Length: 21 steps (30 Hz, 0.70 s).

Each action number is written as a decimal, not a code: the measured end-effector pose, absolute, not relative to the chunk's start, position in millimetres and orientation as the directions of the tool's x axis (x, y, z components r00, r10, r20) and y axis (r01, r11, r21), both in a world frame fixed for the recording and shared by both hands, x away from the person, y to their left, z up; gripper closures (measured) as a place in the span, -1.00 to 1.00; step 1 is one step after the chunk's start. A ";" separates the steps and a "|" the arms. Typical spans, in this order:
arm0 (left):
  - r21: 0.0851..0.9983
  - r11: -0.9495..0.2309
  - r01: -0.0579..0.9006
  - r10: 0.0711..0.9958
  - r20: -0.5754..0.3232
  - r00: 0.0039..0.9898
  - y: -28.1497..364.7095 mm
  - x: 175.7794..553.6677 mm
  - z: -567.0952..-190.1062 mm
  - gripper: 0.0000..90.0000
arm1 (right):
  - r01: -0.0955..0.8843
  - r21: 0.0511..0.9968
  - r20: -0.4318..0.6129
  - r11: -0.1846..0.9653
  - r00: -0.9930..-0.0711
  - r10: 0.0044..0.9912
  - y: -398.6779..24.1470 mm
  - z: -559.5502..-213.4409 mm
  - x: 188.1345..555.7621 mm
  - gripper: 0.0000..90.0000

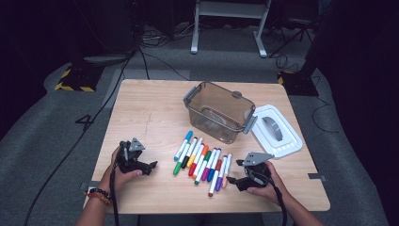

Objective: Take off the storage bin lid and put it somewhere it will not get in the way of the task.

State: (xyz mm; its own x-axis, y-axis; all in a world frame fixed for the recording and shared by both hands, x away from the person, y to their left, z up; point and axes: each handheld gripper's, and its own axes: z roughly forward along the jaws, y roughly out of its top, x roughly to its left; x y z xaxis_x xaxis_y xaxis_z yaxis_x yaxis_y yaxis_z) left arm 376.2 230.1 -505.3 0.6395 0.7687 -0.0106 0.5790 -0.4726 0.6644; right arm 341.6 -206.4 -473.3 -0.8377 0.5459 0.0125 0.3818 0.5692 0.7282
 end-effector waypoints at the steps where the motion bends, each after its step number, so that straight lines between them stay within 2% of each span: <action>1: 0.664 -0.473 0.579 0.769 -0.010 0.639 230.1 376.2 -505.2 -0.96 | 0.373 0.732 0.002 0.570 -0.838 0.546 -204.2 -472.8 341.6 -0.50; 11: 0.664 -0.474 0.579 0.769 -0.009 0.640 230.1 376.3 -505.2 -0.96 | 0.368 0.723 -0.013 0.584 -0.839 0.545 -191.8 -477.4 343.2 -0.42; 21: 0.665 -0.475 0.576 0.768 -0.006 0.640 230.3 376.4 -505.2 -0.96 | 0.408 0.709 0.005 0.575 -0.818 0.575 -196.4 -482.1 346.5 -0.38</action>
State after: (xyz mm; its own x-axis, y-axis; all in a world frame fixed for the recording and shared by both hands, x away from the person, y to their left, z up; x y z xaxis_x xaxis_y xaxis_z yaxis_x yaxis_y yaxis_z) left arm 376.4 230.3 -505.2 0.6403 0.7681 -0.0061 0.5763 -0.4750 0.6650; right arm 346.5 -196.4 -482.1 -0.8184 0.5746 0.0053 0.4082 0.5749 0.7092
